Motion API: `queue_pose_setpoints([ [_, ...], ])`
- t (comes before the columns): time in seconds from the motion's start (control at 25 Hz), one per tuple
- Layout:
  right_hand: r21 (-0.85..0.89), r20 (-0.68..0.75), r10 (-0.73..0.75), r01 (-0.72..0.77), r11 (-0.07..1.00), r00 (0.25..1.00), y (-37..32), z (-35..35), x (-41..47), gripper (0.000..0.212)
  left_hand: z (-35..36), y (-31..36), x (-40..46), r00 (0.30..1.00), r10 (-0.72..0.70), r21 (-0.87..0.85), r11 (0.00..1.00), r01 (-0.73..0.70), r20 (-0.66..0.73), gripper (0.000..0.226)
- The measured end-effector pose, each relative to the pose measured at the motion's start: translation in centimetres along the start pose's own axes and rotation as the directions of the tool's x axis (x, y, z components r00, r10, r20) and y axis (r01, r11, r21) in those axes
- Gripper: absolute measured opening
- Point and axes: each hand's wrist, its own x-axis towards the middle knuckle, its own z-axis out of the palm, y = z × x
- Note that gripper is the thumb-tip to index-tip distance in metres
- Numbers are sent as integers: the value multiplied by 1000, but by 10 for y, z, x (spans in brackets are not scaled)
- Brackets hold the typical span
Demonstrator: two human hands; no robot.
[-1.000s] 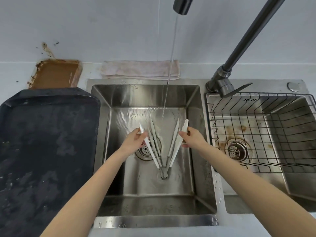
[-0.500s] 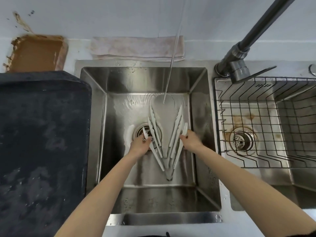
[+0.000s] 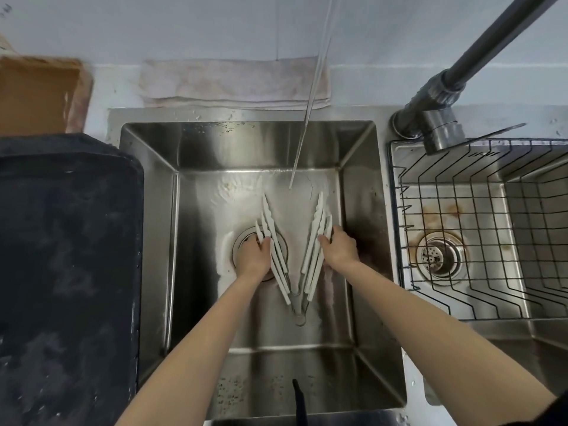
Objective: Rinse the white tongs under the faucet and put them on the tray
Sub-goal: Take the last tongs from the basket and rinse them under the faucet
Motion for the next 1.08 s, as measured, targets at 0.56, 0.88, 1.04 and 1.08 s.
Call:
queue_pose_setpoints([
  [0.56, -150, -19, 26, -28, 988, 999, -8, 23, -7, 68, 17, 10, -1, 999, -44, 222, 974, 49, -26, 52],
  [0.88, 271, 23, 19, -24, 962, 1000, -19, 8, -20, 77, -11, 29, -17, 995, 96, -80, 992, -98, -26, 27],
  [1.04, 543, -38, -87, 94, 834, 995, -34, -15, -30, 39, -37, 60, -32, 986, 168, -330, 932, -153, 15, 42],
  [1.08, 607, -48, -104, 111, 787, 993, -38, -22, -33, 29, -43, 69, -35, 977, 212, -362, 912, -191, 19, 44],
])
